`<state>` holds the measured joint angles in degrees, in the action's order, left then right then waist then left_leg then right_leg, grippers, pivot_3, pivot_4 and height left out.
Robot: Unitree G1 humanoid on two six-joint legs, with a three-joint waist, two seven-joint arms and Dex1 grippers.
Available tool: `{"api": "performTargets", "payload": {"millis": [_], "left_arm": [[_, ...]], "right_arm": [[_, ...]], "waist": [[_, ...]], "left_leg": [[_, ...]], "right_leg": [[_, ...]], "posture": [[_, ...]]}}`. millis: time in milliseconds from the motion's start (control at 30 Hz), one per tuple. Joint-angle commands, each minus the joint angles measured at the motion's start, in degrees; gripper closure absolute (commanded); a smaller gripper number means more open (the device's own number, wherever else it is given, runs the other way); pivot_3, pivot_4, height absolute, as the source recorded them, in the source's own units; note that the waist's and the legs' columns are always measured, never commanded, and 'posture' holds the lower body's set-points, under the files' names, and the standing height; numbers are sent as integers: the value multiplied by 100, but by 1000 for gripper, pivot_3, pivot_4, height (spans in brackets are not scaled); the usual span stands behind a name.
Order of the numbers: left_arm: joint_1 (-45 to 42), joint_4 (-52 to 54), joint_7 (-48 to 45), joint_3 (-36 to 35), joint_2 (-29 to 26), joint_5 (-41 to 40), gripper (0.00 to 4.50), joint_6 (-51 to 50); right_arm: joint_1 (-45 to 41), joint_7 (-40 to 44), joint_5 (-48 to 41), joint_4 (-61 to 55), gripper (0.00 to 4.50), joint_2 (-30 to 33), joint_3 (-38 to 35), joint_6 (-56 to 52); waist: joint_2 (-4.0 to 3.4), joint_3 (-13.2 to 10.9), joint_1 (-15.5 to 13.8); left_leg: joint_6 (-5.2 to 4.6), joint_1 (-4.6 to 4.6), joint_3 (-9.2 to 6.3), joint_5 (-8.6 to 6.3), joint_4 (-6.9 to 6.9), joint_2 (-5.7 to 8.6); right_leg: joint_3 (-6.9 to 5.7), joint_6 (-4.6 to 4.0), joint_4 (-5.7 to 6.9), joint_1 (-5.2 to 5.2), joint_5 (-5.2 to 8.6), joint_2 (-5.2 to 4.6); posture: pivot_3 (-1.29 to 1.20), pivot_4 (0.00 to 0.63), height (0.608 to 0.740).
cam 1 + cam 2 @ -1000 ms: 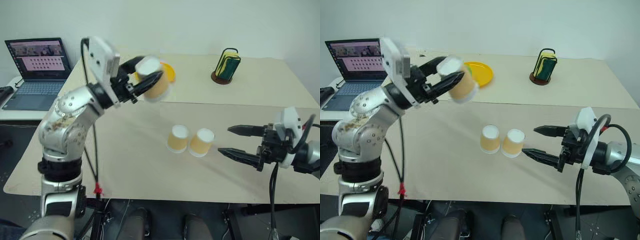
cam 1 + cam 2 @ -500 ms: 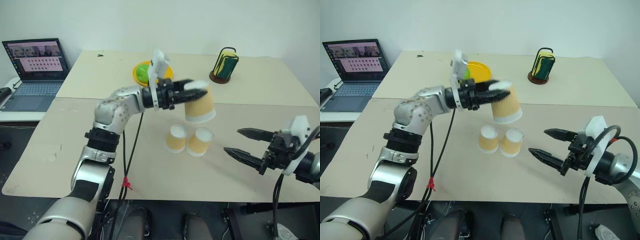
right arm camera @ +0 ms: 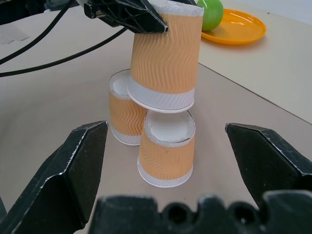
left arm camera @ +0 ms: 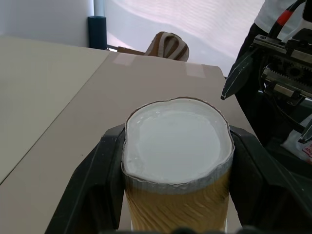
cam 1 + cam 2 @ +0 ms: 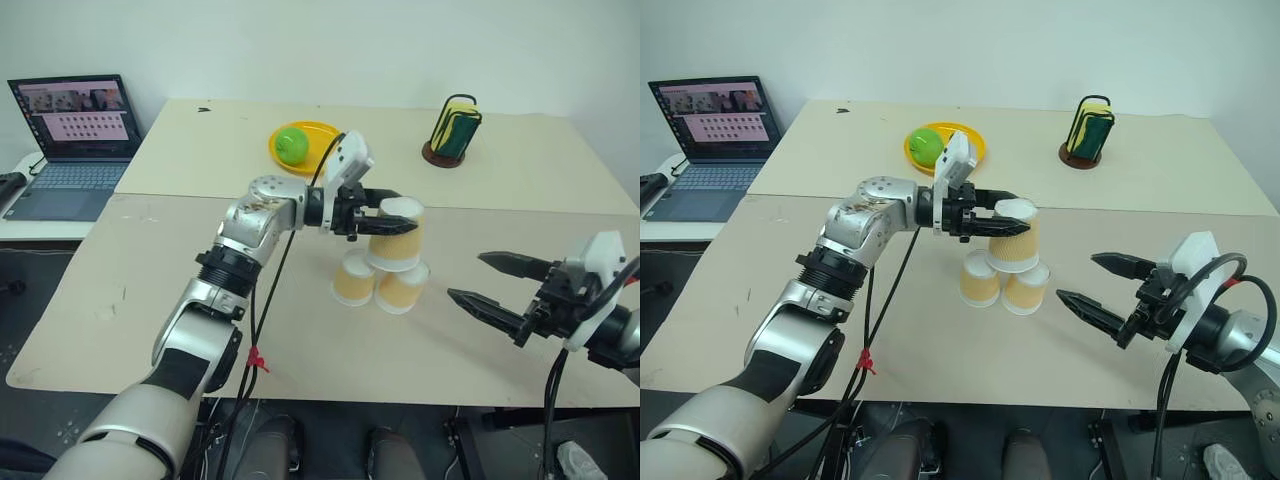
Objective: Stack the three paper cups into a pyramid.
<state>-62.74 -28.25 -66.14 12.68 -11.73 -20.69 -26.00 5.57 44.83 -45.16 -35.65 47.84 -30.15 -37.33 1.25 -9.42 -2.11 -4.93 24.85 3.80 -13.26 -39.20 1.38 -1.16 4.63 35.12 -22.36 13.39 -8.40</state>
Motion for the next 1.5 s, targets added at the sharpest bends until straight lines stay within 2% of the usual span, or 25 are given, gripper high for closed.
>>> {"api": "performTargets", "payload": {"millis": [33, 433, 467, 533, 600, 633, 1500], "left_arm": [[-68, 257, -149, -16, 33, 43, 2123, 95], [291, 725, -312, 152, -65, 285, 2123, 68], [297, 717, -288, 144, -59, 311, 1355, 84], [300, 720, -273, 124, -49, 323, 884, 70], [303, 747, -271, 120, -50, 333, 130, 64], [303, 751, -261, 108, -44, 329, 51, 50], [432, 1279, -210, -186, -349, 35, 51, -425]], "right_arm": [[-47, -44, 12, -106, 0, 0, -165, 193], [-152, 8, 44, 0, 0, 45, -123, 252], [-172, 11, 45, 4, 0, 44, -114, 252], [-197, 18, 53, 11, 0, 43, -94, 252], [-213, 27, 51, 18, 0, 44, -84, 250], [-222, 29, 53, 22, 0, 44, -77, 250], [-531, 270, 155, 323, 0, 114, 48, 263]], "waist": [[0, 0, 1], [-1, 0, 1], [-1, 0, 1], [-1, 0, 2], [0, 0, 3], [0, 0, 4], [-1, 1, 10]], "left_leg": [[0, 0, 0, 0, -1, 0], [-1, 0, -1, 0, -5, -1], [-1, 0, -2, 0, -6, -1], [-2, 0, -3, -1, -8, -1], [-2, 0, -3, -1, -9, -1], [-2, 0, -3, -1, -9, 0], [-3, 0, -3, -2, -15, 0]], "right_leg": [[0, 0, 0, 0, 0, 0], [0, 0, 2, 2, 0, 0], [-1, 0, 2, 3, 0, 0], [-1, 0, 2, 3, 0, 0], [-1, 0, 4, 3, 0, 0], [-1, 0, 4, 2, 0, 0], [-1, 1, 10, 3, 0, 1]], "posture": [[0, 150, 726], [0, 150, 726], [0, 150, 726], [0, 150, 726], [0, 150, 726], [0, 150, 726], [0, 150, 726]]}}
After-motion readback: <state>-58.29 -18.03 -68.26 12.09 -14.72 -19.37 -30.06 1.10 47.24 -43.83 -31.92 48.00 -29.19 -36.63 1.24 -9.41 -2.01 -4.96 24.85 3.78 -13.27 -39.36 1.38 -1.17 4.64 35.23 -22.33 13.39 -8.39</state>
